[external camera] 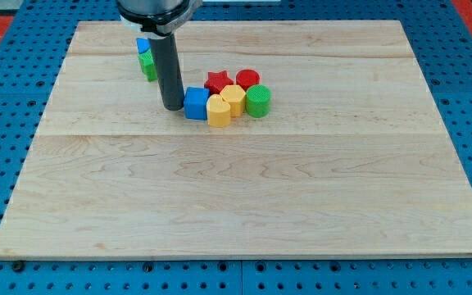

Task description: Separate the triangle from the green star

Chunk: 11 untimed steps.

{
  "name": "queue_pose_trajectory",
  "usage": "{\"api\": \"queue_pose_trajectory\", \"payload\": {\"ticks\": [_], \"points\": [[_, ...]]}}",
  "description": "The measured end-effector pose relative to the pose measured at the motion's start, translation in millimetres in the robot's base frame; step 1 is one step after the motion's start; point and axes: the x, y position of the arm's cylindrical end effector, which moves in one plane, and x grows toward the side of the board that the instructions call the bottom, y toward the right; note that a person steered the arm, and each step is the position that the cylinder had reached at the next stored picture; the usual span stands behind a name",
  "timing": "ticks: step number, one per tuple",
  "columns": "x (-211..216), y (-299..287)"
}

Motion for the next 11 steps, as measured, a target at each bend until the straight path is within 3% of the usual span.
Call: {"api": "queue_pose_trajectory", "payload": {"ticks": [1, 3, 5, 8, 11], "points": [[-17, -16], [-77, -138], [-137, -143], [-120, -124], [-125, 90]]}}
